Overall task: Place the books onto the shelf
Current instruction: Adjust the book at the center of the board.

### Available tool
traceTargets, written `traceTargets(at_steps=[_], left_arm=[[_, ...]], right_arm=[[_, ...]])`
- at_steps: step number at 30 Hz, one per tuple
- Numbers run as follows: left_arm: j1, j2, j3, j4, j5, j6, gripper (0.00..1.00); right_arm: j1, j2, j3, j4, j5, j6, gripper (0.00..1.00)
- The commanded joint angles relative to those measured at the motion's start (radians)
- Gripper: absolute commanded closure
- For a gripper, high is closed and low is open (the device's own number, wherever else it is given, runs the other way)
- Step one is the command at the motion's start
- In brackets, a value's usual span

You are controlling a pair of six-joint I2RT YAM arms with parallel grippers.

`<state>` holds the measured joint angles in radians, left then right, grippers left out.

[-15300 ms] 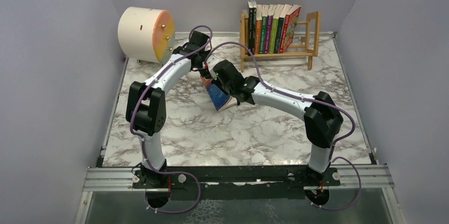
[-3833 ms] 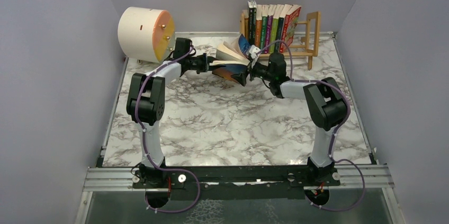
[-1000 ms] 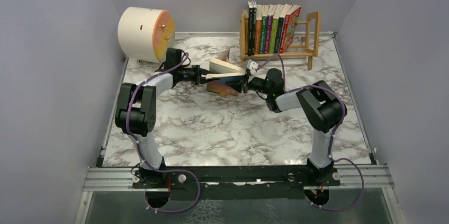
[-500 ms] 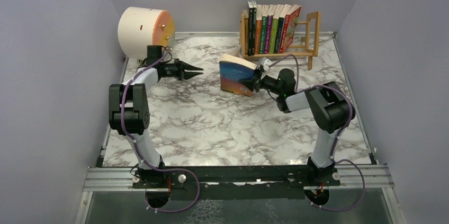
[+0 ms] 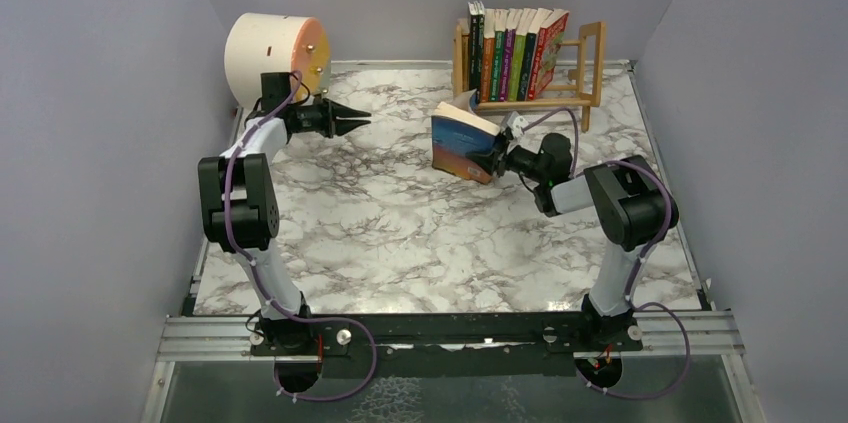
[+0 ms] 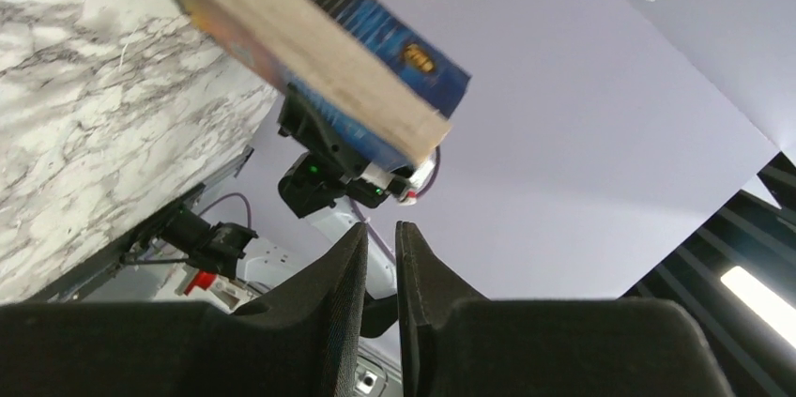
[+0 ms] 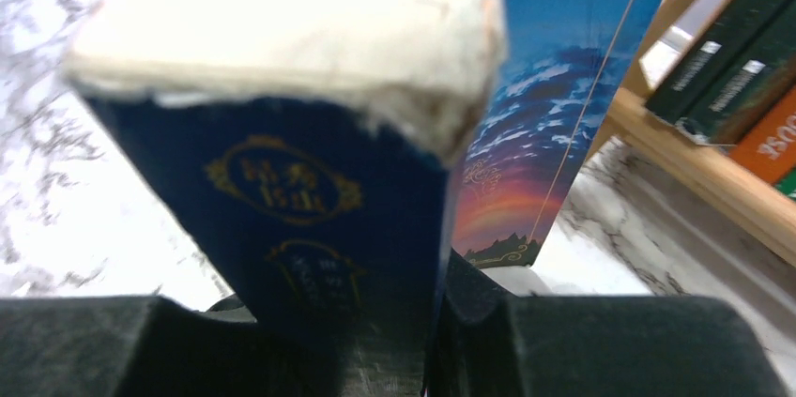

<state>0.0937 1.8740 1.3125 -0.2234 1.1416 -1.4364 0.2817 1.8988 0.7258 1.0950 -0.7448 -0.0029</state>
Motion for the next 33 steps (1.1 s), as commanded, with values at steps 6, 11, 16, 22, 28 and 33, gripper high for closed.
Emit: traceTargets(at_steps=[6, 11, 16, 22, 28, 33], left_arm=[[-0.014, 0.033, 0.144, -0.023, -0.1, 0.044, 0.89], [-0.056, 0.059, 0.201, -0.054, -0.144, 0.072, 0.89], [-0.114, 0.097, 0.257, -0.081, -0.181, 0.079, 0.89], [-0.184, 0.129, 0.316, -0.107, -0.214, 0.08, 0.9], [-0.245, 0.142, 0.346, -0.116, -0.214, 0.069, 0.9], [-0.279, 0.143, 0.343, -0.134, -0.202, 0.08, 0.9]], right_arm=[[0.009, -0.027, -0.063, 0.285, -0.273, 0.01, 0.99], [0.026, -0.026, -0.051, 0.23, -0.289, 0.003, 0.99], [0.076, -0.054, 0.003, 0.012, -0.269, -0.137, 0.99], [0.096, -0.045, 0.017, -0.005, -0.265, -0.138, 0.99], [0.115, -0.04, 0.046, -0.075, -0.254, -0.176, 0.99], [0.116, -0.028, 0.069, -0.088, -0.249, -0.175, 0.99]])
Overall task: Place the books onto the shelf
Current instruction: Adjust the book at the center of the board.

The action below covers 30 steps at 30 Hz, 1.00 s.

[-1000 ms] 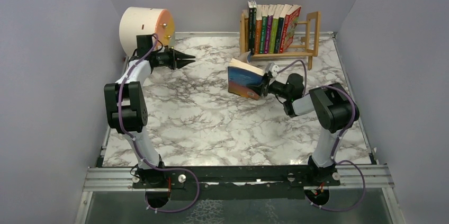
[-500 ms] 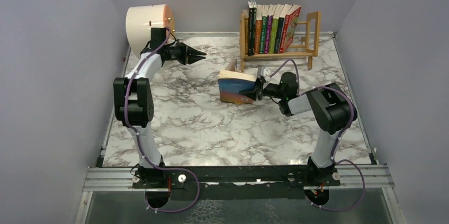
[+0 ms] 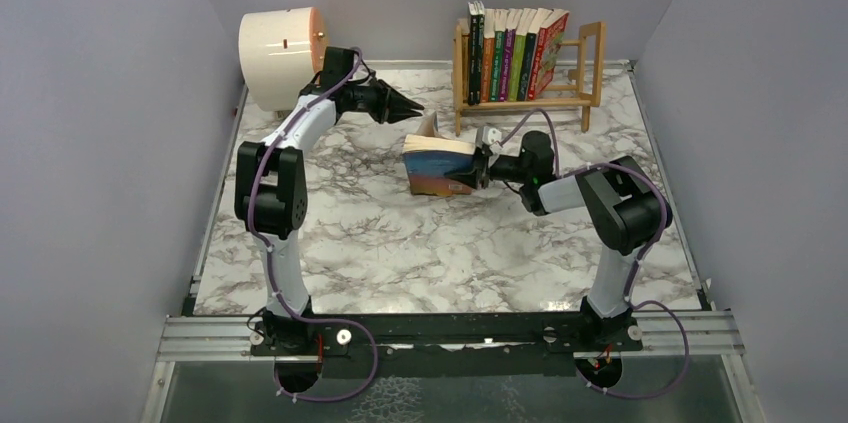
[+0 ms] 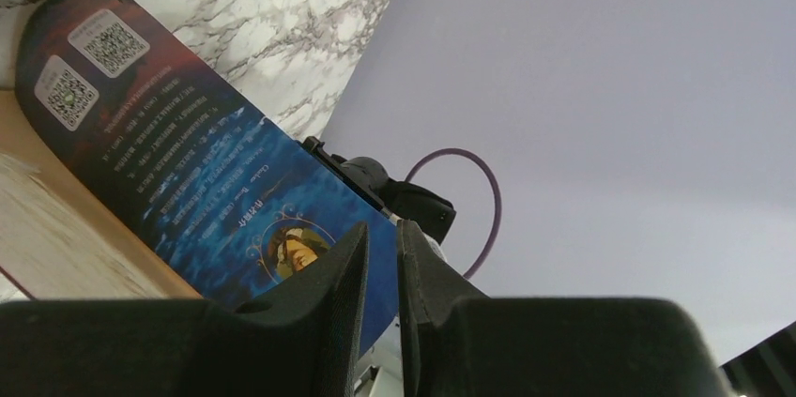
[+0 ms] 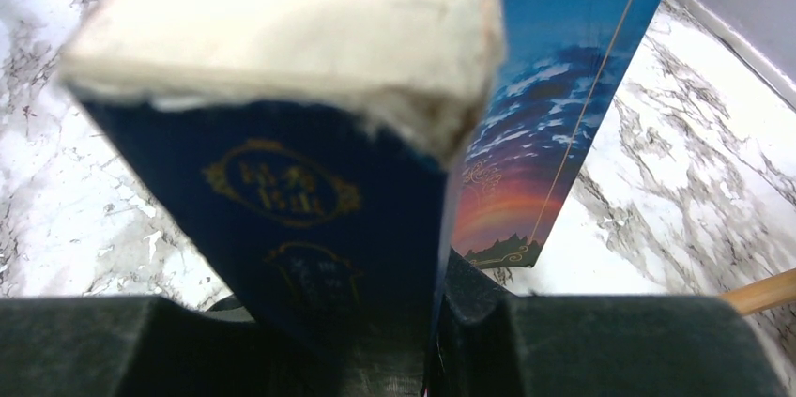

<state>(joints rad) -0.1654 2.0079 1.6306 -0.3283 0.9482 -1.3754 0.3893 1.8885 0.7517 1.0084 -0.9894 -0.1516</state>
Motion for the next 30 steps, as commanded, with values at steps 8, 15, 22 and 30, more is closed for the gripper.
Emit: traceTargets(at_steps=[8, 15, 22, 30], left_arm=[[-0.032, -0.037, -0.038, -0.048, 0.007, 0.048, 0.9], [-0.037, -0.081, -0.095, -0.048, 0.02, 0.059, 0.9], [-0.054, -0.076, -0.053, -0.048, 0.051, 0.064, 0.9], [-0.07, -0.073, -0.05, -0.048, 0.109, 0.081, 0.9]], right_arm=[[0.009, 0.011, 0.086, -0.032, 0.042, -0.019, 0.99], [0.009, 0.037, 0.102, -0.03, 0.05, -0.011, 0.99], [0.009, 0.051, 0.124, -0.065, 0.043, -0.042, 0.99], [0.009, 0.064, 0.13, -0.09, 0.069, -0.058, 0.99]])
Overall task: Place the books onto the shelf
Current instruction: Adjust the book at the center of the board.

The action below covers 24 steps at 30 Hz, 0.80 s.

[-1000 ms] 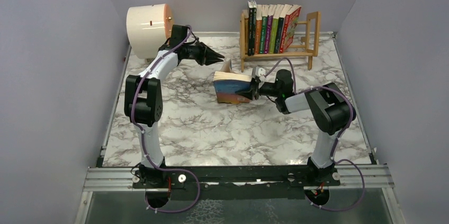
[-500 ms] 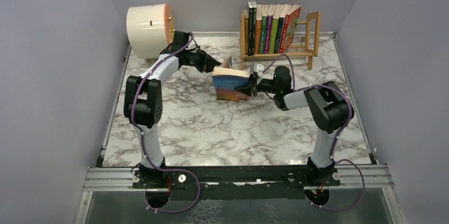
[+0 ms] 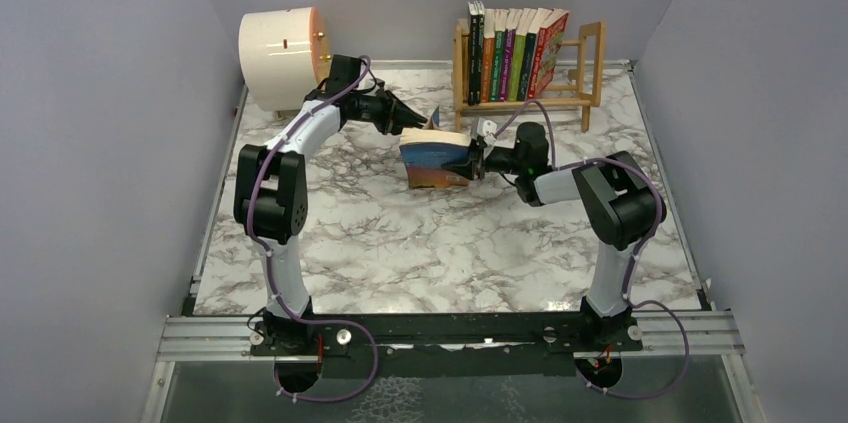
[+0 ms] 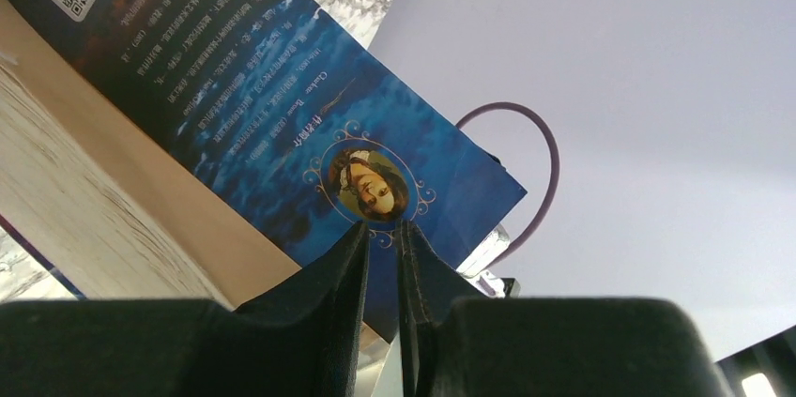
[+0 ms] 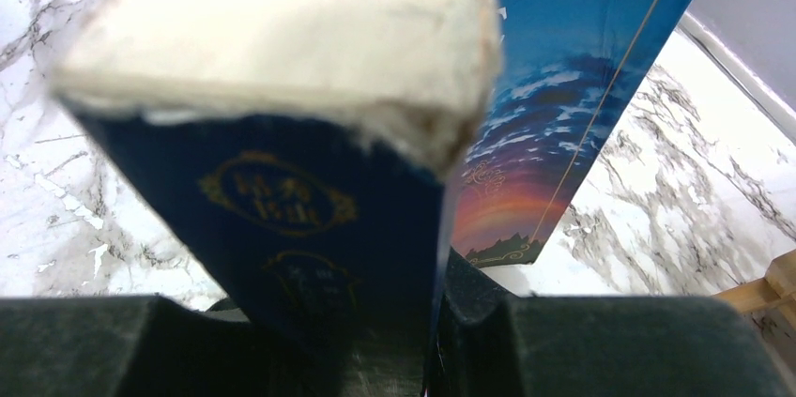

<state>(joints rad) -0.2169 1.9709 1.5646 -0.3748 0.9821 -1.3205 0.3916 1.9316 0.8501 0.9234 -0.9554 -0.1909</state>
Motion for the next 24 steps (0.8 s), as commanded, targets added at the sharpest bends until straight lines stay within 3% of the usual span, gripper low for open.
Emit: traceTargets(at_steps=[1, 13, 24], left_arm=[[-0.019, -0.04, 0.006, -0.002, 0.081, 0.029, 0.9], [-0.045, -0.096, -0.084, -0.003, 0.089, 0.051, 0.9], [-0.079, -0.031, -0.001, 0.008, 0.059, 0.026, 0.9]], right_arm=[[0.007, 0.025, 0.034, -0.005, 0.04, -0.015, 0.99], [0.007, 0.04, 0.062, 0.018, 0.064, 0.024, 0.99], [0.009, 0.03, 0.056, 0.004, 0.049, 0.017, 0.99]])
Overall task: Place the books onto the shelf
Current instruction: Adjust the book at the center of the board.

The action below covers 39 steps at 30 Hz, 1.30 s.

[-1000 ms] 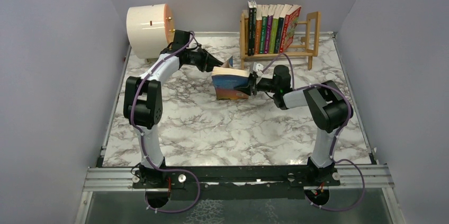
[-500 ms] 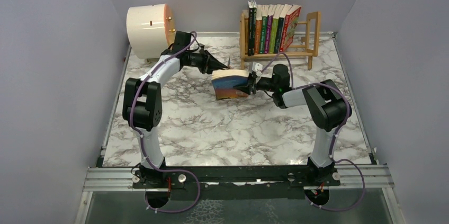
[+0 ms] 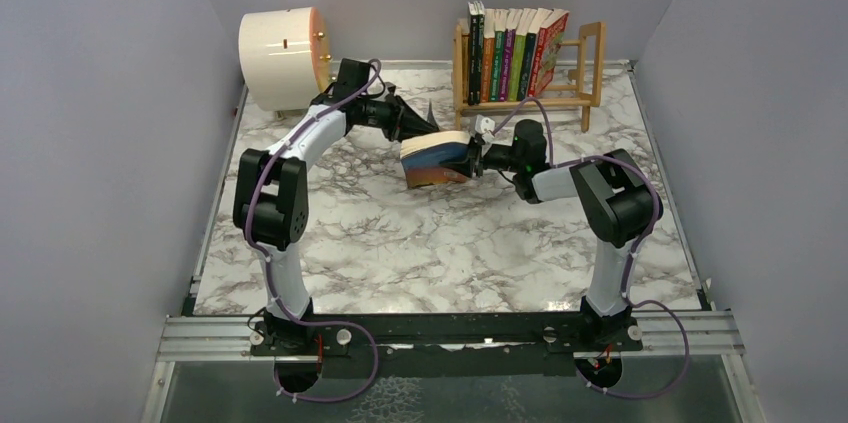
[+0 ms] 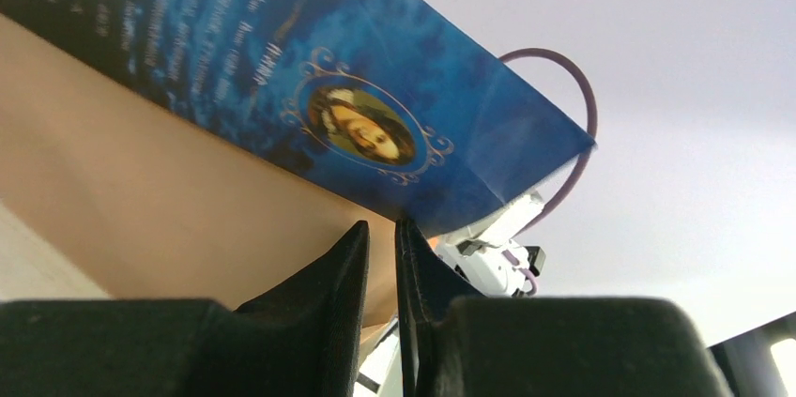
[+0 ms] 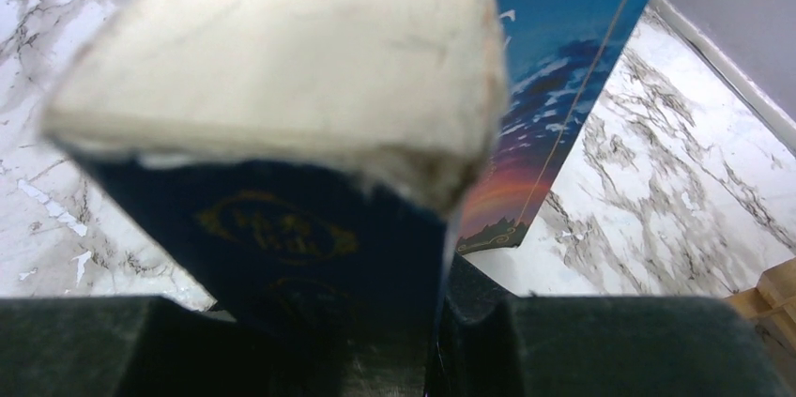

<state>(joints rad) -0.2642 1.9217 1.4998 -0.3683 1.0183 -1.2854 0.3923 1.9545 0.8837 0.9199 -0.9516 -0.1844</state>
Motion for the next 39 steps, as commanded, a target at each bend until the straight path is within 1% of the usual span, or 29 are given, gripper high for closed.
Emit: traceTargets(at_steps=[1, 7, 13, 16, 18, 22, 24, 27, 30, 34, 39], left_arm=[[-0.031, 0.028, 0.076, 0.004, 0.019, -0.015, 0.9], [-0.04, 0.051, 0.09, 0.054, 0.007, -0.065, 0.9], [-0.02, 0.024, 0.029, 0.061, 0.023, -0.05, 0.9], [0.025, -0.003, 0.015, 0.06, 0.011, -0.05, 0.91], [0.075, -0.029, 0.016, 0.06, -0.014, -0.055, 0.91], [0.177, -0.084, 0.03, 0.06, -0.073, -0.079, 0.91], [0.203, -0.105, 0.039, 0.065, -0.094, -0.089, 0.91], [0.215, -0.119, 0.048, 0.069, -0.11, -0.094, 0.91], [0.217, -0.113, 0.034, 0.074, -0.111, -0.089, 0.91], [0.216, -0.088, 0.015, 0.087, -0.112, -0.08, 0.91], [0.214, -0.046, 0.034, 0.088, -0.12, -0.066, 0.91]], right_arm=[[0.009, 0.004, 0.017, 0.009, 0.045, 0.01, 0.99], [0.009, -0.001, -0.005, 0.032, 0.055, 0.024, 0.99], [0.009, 0.008, 0.003, 0.062, 0.088, 0.086, 0.99], [0.009, 0.014, 0.005, 0.088, 0.117, 0.137, 0.99], [0.012, 0.017, 0.003, 0.098, 0.138, 0.151, 0.99], [0.013, 0.018, 0.012, 0.073, 0.169, 0.155, 0.99], [0.014, 0.015, 0.009, 0.077, 0.189, 0.155, 0.99], [0.016, 0.006, -0.01, 0.115, 0.23, 0.169, 0.99], [0.016, 0.0, -0.025, 0.143, 0.232, 0.166, 0.99], [0.017, 0.001, -0.034, 0.147, 0.235, 0.144, 0.99], [0.019, 0.002, -0.036, 0.134, 0.225, 0.127, 0.99]])
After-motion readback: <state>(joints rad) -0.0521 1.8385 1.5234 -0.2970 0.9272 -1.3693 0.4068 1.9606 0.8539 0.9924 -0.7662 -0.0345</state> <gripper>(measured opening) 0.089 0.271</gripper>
